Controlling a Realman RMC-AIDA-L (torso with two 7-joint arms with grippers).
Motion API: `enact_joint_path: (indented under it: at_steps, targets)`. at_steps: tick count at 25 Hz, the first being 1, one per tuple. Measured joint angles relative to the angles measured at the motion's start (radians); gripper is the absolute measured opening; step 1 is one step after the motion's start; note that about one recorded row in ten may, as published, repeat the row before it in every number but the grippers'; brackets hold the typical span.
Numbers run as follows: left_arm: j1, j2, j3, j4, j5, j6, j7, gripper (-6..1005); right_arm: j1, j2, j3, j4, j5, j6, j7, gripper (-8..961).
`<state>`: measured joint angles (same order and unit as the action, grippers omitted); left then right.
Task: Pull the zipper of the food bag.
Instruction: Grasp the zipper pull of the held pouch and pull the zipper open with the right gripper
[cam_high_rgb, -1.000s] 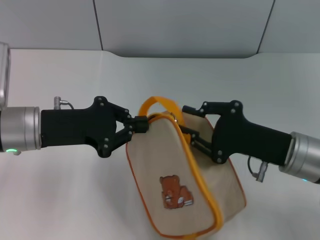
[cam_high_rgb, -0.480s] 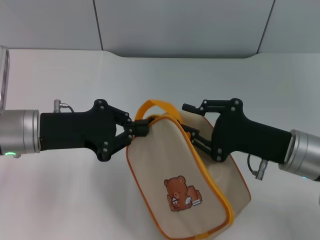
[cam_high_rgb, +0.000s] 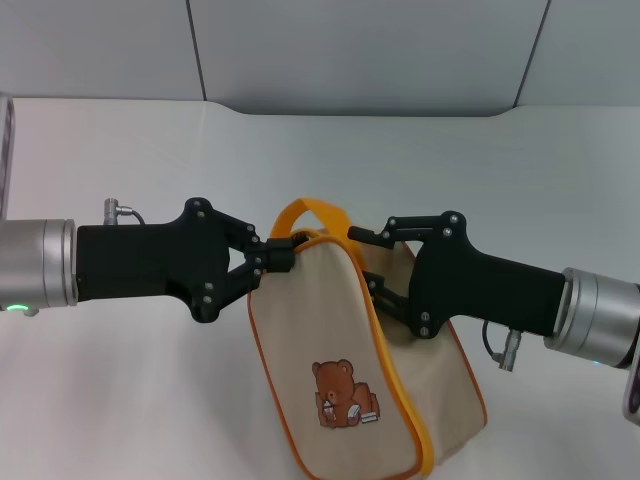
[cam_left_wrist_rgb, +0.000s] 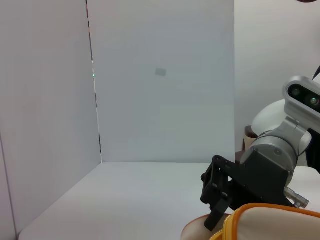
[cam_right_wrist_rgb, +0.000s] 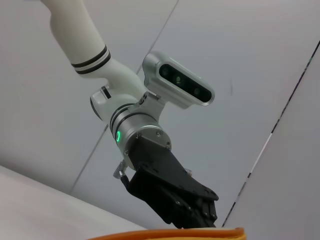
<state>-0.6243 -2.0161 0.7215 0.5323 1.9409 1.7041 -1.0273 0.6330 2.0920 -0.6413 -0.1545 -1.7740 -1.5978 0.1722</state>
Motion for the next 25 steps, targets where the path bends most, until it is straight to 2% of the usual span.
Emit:
enact_joint_path:
  at_steps: [9, 15, 17, 21, 24, 25]
  targets:
    - [0.001, -0.003, 0.000, 0.000, -0.002, 0.016, 0.004, 41, 0.005, 0.000, -0.031, 0.001, -0.001, 0.003, 0.004, 167]
    - [0.005, -0.004, -0.002, 0.000, -0.002, 0.017, 0.015, 46, 0.002, 0.000, -0.033, 0.001, 0.003, 0.006, 0.022, -1]
    - [0.007, -0.004, -0.009, -0.001, -0.002, 0.014, 0.015, 48, -0.009, -0.004, -0.033, -0.006, 0.005, -0.010, 0.043, -1]
    - [0.012, -0.004, -0.039, -0.007, -0.002, -0.009, 0.011, 51, -0.063, -0.009, -0.041, -0.078, -0.013, -0.078, 0.144, -1]
    - [0.018, -0.004, -0.069, -0.012, -0.002, -0.040, 0.005, 54, -0.132, -0.010, -0.056, -0.193, -0.056, -0.151, 0.277, -1]
    - [0.021, -0.004, -0.087, -0.014, -0.002, -0.059, 0.004, 55, -0.174, -0.011, -0.060, -0.268, -0.087, -0.197, 0.363, -2]
